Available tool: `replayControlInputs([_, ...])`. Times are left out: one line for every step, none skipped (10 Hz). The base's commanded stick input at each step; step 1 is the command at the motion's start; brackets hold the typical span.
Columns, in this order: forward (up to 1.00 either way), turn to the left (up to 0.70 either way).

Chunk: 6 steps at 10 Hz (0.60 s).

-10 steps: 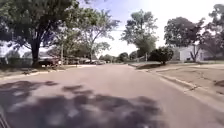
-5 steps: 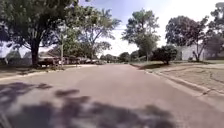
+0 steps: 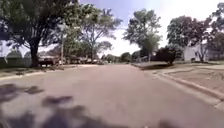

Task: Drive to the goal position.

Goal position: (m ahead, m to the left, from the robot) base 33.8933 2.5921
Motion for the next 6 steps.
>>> replayControlInputs([0.7, -0.07])
replayControlInputs([0.7, 0.03])
replayControlInputs([0.7, 0.03])
replayControlInputs([0.7, 0.03])
replayControlInputs([0.7, 0.03])
replayControlInputs([0.7, 0.03])
